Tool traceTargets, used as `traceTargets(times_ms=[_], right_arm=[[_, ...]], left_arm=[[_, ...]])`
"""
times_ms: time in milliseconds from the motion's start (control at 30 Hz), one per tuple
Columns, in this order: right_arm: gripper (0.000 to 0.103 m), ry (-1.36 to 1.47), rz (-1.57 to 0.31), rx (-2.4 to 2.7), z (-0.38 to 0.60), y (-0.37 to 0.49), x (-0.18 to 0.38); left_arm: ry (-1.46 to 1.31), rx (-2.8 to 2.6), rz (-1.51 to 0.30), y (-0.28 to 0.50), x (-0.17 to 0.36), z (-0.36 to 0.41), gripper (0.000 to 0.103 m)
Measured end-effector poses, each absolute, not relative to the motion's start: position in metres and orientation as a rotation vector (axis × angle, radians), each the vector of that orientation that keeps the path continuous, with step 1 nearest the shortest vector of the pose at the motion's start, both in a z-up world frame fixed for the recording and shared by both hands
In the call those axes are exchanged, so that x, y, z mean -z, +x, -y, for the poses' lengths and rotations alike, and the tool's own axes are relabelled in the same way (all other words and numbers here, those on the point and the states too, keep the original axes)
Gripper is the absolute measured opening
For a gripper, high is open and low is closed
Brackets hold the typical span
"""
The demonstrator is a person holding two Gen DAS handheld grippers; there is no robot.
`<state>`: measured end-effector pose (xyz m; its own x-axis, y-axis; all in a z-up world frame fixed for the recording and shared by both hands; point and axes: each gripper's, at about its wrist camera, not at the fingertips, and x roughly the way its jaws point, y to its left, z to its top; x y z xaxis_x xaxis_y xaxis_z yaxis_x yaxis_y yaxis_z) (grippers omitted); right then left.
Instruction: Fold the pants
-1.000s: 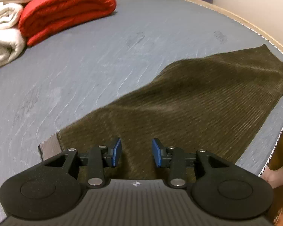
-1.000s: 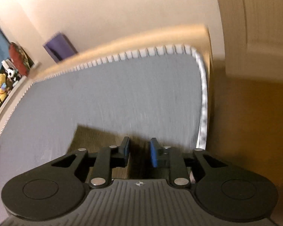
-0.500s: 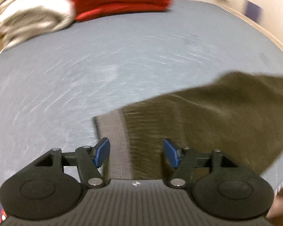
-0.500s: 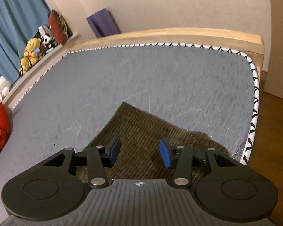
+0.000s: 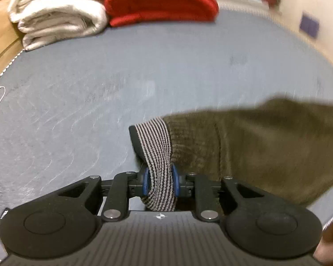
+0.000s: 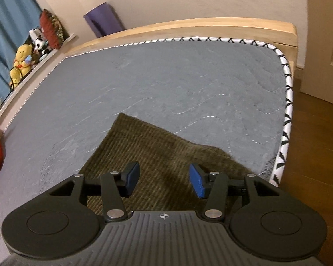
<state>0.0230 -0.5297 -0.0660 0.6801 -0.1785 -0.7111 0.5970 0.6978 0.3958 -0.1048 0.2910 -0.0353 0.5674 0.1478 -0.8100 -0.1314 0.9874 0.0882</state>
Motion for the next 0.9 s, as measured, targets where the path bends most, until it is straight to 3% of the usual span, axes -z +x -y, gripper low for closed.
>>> traceTargets(times_ms=[100,167,200,300,367,500,733,900], right_arm=[[0.053,0.668,-0.681,0.485,0.536,0.018,0.065],[0.053,0.676,-0.675,0.488,0.542,0.015,0.065],[0.053,0.683,-0.672,0.489,0.545,0.013,0.065],[0.056,0.697,-0.639,0.513,0.561,0.003,0.061],[0.059,0.694,-0.628,0.521,0.565,0.0,0.061],[0.062,0.674,-0.605,0.536,0.58,-0.014,0.065],[0.073,0.706,-0.649,0.436,0.591,-0.024,0.083],[0.073,0.749,-0.696,0.38,0.584,-0.014,0.101]], left_arm=[[0.195,-0.156,-1.04,-0.101,0.057,-0.277,0.035],[0.268,-0.19,-1.013,-0.101,0.058,-0.268,0.049],[0.318,-0.226,-0.972,-0.101,0.055,-0.261,0.052],[0.422,-0.273,-0.83,-0.103,0.038,-0.232,0.053],[0.344,-0.205,-0.773,-0.103,0.024,-0.22,0.056],[0.222,-0.066,-0.757,-0.093,0.017,-0.185,0.059],[0.382,0.089,-0.745,-0.073,0.042,-0.112,0.062],[0.395,0.099,-0.724,-0.064,0.039,-0.084,0.062]])
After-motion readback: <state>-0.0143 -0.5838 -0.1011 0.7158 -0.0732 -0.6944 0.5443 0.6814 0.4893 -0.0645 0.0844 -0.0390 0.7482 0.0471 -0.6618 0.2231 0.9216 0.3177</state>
